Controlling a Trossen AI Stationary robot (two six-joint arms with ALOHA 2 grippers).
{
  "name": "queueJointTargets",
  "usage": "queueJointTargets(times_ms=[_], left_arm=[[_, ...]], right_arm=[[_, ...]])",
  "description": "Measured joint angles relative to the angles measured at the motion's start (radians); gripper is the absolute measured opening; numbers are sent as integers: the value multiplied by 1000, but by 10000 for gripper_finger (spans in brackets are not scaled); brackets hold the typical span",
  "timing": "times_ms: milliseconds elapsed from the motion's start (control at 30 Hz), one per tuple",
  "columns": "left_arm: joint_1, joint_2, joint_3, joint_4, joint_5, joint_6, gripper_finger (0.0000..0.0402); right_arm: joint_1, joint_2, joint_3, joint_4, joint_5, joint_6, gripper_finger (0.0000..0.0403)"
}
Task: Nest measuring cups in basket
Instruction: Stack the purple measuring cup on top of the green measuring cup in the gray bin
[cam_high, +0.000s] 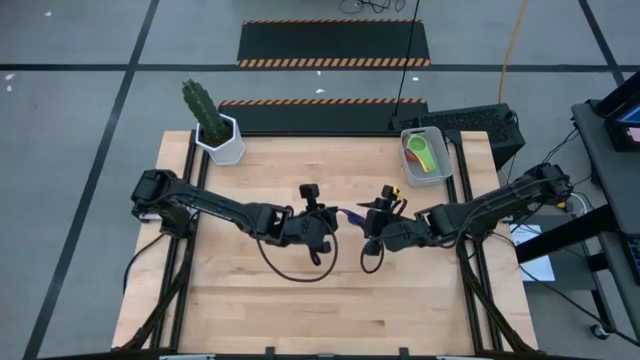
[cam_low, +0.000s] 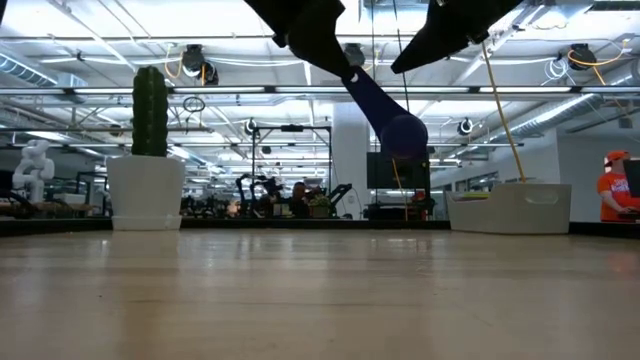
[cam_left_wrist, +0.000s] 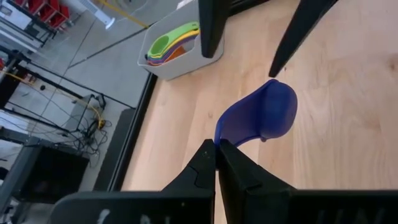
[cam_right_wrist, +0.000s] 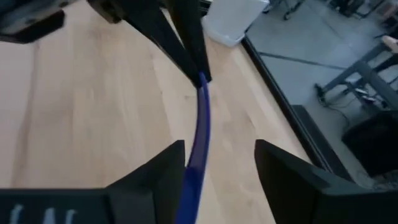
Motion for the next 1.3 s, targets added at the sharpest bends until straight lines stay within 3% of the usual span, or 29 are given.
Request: queueJointTargets(times_ms=[433,967,1100,1300], left_arm=[[-5,0,0,4,-5,97,5],[-11,0,-1,11,-6,127,4],[-14,0,-1,31,-6,134,3],[-27,0,-1,55,-7,160,7]], right_arm=[[-13,0,-180,435,-12,-232,183],[-69,1,-215,479,-93,-175,179],[-90,24,-215,479,-128,-156,156],[-122,84,-215,526,-169,-171,80]])
